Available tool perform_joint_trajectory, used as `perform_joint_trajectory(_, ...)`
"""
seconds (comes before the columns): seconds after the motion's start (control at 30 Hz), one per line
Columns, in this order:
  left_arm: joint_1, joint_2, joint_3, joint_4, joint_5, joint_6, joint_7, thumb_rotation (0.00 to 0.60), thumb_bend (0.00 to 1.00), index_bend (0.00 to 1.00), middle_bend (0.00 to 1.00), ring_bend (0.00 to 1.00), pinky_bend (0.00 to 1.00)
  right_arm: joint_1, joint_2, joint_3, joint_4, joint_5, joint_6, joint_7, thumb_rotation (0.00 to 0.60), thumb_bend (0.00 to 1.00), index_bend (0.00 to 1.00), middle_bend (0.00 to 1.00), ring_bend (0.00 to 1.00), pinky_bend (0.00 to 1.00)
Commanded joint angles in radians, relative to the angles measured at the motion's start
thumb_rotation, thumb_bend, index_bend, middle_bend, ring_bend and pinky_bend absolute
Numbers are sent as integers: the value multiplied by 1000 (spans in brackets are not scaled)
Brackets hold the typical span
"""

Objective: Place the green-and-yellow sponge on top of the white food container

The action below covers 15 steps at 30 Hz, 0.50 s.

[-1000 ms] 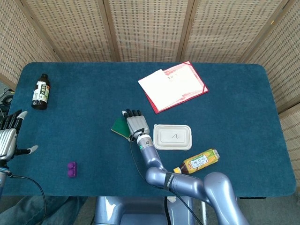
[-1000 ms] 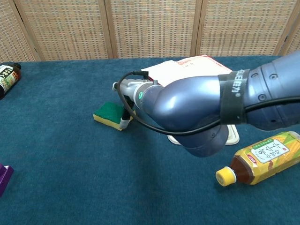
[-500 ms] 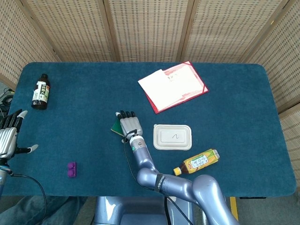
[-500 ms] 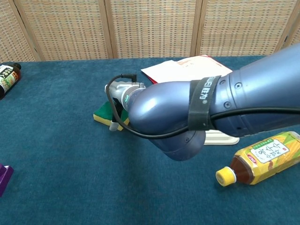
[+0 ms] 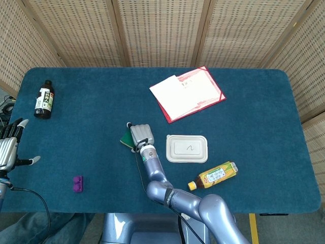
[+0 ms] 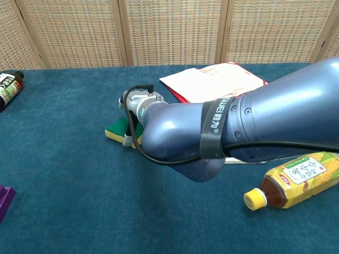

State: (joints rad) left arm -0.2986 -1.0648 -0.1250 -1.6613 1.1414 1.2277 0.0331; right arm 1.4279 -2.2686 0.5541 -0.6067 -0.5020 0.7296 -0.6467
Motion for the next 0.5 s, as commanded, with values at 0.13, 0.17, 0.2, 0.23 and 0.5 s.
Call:
perform_joint_trajectory(0.13, 1, -2, -3, 1, 2, -5, 2, 600, 72, 0, 0, 0, 0, -35, 35, -18, -52, -83, 33, 50, 600, 99, 0, 560, 525, 517)
perform_joint_trajectory(0.17, 1, -3, -3, 1, 2, -6, 3, 600, 73, 0, 0, 0, 0, -49, 55, -27, -81, -101, 46, 48, 600, 99, 0, 558, 522, 509)
perform_joint_trajectory(0.2, 1, -3, -2, 0, 3, -7, 5, 600, 73, 0, 0, 0, 0, -62, 73, -36, -109, -115, 56, 46, 600, 99, 0, 556, 518, 497)
perform_joint_trajectory(0.23, 1, -4, -2, -1, 5, -8, 7, 600, 73, 0, 0, 0, 0, -77, 94, -46, -140, -130, 68, 41, 600, 100, 0, 554, 516, 486)
perform_joint_trajectory(0.5, 2, -10, 4, -15, 25, -5, 30, 600, 76, 0, 0, 0, 0, -248, 364, -178, -519, -200, 131, -43, 600, 102, 0, 536, 493, 422)
